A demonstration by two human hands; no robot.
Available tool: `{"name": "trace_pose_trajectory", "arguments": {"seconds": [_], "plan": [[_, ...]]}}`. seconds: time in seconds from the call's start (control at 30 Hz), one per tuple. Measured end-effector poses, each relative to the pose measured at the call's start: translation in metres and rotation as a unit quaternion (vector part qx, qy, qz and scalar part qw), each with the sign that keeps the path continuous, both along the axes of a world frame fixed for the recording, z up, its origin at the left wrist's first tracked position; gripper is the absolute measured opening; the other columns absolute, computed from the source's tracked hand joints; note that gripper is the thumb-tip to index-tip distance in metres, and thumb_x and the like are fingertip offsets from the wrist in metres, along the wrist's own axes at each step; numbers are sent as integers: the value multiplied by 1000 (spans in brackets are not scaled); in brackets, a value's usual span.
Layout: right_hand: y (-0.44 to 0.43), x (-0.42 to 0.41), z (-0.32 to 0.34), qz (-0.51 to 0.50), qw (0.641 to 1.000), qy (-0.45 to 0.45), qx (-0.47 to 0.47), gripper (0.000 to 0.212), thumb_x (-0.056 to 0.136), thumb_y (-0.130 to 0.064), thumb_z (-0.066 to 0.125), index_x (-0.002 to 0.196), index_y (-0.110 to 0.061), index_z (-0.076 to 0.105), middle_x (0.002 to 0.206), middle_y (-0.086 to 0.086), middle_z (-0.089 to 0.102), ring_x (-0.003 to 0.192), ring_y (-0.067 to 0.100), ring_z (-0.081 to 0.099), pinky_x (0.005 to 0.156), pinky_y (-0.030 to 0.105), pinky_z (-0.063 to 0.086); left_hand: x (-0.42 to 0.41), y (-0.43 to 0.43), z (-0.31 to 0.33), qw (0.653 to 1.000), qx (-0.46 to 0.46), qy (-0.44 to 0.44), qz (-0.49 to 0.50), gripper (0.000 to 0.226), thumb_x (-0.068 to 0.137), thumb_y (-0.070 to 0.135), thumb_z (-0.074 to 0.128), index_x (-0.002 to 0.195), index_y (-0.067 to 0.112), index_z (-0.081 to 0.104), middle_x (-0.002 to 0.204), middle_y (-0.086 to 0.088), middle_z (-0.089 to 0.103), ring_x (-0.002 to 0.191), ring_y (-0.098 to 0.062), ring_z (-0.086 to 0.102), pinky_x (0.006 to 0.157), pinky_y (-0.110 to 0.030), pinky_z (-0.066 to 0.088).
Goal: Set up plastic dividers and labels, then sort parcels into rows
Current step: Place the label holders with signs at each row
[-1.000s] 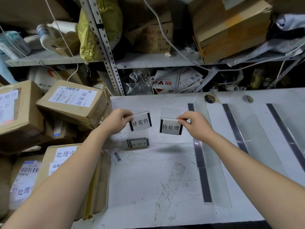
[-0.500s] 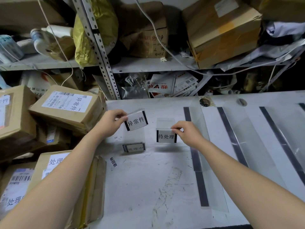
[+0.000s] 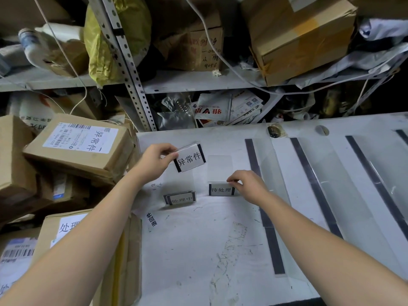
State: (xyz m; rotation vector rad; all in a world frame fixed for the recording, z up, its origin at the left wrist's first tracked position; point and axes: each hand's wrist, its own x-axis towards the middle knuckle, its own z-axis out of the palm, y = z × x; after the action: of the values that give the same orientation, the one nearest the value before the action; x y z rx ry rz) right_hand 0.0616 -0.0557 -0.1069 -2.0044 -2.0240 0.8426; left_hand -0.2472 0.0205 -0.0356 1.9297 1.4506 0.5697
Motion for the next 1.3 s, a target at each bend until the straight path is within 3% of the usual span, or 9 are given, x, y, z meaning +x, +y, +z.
{"name": "trace_pose_trajectory", "arguments": {"seconds": [0.13,0.3,0.57,0.7,0.8,0.97,1.3], "plan": [[-8,-3,6,-7,1000,-26,-12,17,101,-29,60,109,-29,75,110,-12,71,105,16,64,86,44,55,3,1,4,1000,1,5,-17,8,100,21,64,99,21,72,93,12,72,92,5,63,76,-11,42],[-19,-2,34,-28,998,-51,-5,40,99,-38,63,136,-24,61,134,-6,61,126,17,54,100,37,47,13,0,16,999,7,29,-39,12,101,25,62,102,18,72,95,11,71,94,4,61,80,-23,45],[-55,45,117,-44,992,-101,54,50,96,-44,65,141,-24,56,142,-4,55,135,19,46,105,42,46,64,-19,67,993,72,62,-72,20,101,25,63,109,10,74,102,2,73,98,-15,66,89,-36,53],[-87,100,150,-62,987,-133,72,53,95,-45,64,143,-24,54,144,-3,52,137,21,45,109,42,42,108,-47,102,987,118,72,-81,25,100,24,64,116,7,73,109,-3,74,100,-17,67,92,-35,54],[-120,150,170,-78,981,-164,75,56,94,-47,63,145,-26,51,142,-1,54,132,23,48,103,43,46,151,-79,124,984,139,68,-86,24,99,24,65,115,8,74,108,-4,75,99,-18,69,95,-40,56],[-177,236,194,-86,975,-192,74,62,92,-48,65,147,-27,49,149,1,51,138,25,46,105,43,42,231,-133,151,979,167,75,-93,18,99,23,66,109,11,75,103,-3,75,93,-18,68,85,-34,55],[-254,385,208,-137,969,-199,59,60,91,-47,66,145,-27,50,142,3,54,126,27,54,95,43,51,395,-178,176,968,206,55,-130,16,98,17,67,106,8,77,102,-6,76,92,-19,69,85,-39,59]]}}
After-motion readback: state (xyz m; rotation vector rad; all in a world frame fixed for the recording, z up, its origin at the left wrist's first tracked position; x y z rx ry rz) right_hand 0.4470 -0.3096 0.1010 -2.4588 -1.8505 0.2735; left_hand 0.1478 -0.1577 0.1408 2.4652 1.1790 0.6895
